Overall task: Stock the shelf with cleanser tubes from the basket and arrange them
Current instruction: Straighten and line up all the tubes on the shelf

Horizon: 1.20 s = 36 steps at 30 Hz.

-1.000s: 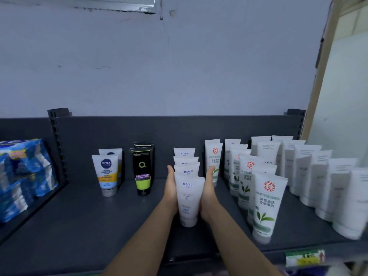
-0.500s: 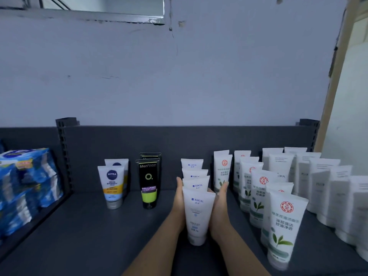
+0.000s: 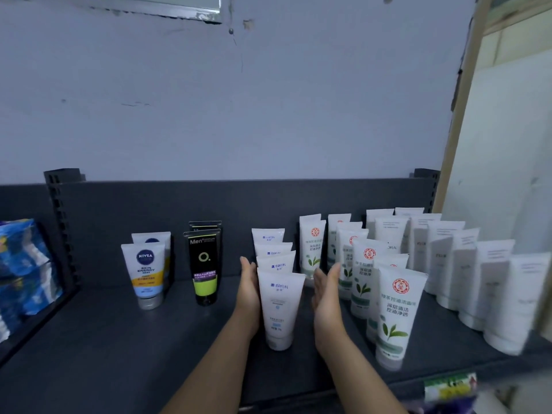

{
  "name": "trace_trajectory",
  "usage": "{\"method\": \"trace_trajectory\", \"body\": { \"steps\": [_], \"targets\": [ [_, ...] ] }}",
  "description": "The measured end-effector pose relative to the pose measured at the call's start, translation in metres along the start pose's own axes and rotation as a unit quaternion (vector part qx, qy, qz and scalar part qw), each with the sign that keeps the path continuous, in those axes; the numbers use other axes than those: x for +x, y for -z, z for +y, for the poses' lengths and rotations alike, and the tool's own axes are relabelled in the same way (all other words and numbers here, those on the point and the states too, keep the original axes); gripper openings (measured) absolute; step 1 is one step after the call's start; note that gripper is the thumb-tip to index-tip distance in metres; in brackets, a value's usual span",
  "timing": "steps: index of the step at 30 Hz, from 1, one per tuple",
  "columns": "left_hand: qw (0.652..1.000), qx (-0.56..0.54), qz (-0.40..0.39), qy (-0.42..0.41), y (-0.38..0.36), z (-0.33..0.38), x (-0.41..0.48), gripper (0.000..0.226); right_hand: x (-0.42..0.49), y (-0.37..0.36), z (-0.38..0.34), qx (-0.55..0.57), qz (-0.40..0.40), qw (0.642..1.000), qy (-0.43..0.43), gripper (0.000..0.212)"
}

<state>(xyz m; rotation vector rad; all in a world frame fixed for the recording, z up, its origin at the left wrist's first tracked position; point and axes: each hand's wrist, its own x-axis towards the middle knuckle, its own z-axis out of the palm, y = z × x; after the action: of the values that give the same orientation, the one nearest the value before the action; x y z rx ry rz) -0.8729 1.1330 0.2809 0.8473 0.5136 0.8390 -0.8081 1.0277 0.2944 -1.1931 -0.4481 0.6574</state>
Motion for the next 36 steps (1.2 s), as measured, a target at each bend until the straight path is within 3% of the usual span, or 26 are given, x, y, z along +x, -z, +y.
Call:
{"method": "trace_trajectory", "body": {
  "steps": [5,8,12,16,18,20,22,24,26,31,36],
  "targets": [
    [1.0,0.002,-0.009,-0.029,0.0,0.0,-0.007,0.068,-0.02,0.016,0.004,-0.048,0.017,0.998,0.026,0.126],
    [0.996,0.041,-0.01,-0.078,-0.011,0.013,-0.018,0.059,-0.029,0.025,0.003,-0.035,0.007,0.999,0.027,0.116],
    [0.984,0.107,0.024,-0.141,-0.005,0.029,-0.032,0.07,-0.032,0.033,0.0,-0.053,-0.008,0.998,0.02,0.115],
    [0.957,0.148,0.051,-0.243,-0.018,0.054,-0.05,0.055,-0.029,0.027,-0.009,-0.05,-0.041,0.998,0.009,0.087],
    [0.922,0.209,0.037,-0.324,-0.037,0.067,-0.062,0.04,-0.03,0.021,-0.014,-0.049,-0.069,0.996,0.042,0.096],
    [0.873,0.307,0.022,-0.378,-0.061,0.075,-0.071,0.038,-0.031,0.018,-0.018,-0.024,-0.083,0.994,0.064,0.084],
    [0.79,0.459,0.016,-0.406,-0.081,0.076,-0.068,0.044,-0.031,0.016,-0.019,-0.004,-0.093,0.992,0.084,0.073],
    [0.675,0.62,0.007,-0.399,-0.096,0.071,-0.055,0.053,-0.03,0.019,-0.013,-0.016,-0.107,0.99,0.09,0.087],
    [0.609,0.71,-0.006,-0.355,-0.107,0.064,-0.036,0.059,-0.03,0.024,-0.007,-0.028,-0.099,0.991,0.085,0.074],
    [0.58,0.769,-0.014,-0.268,-0.123,0.058,0.013,0.047,-0.033,0.048,-0.008,-0.075,-0.114,0.981,0.139,0.053],
    [0.561,0.799,-0.024,-0.215,-0.123,0.062,0.057,0.042,-0.033,0.066,-0.018,-0.153,-0.133,0.953,0.224,0.051]
  ]
}}
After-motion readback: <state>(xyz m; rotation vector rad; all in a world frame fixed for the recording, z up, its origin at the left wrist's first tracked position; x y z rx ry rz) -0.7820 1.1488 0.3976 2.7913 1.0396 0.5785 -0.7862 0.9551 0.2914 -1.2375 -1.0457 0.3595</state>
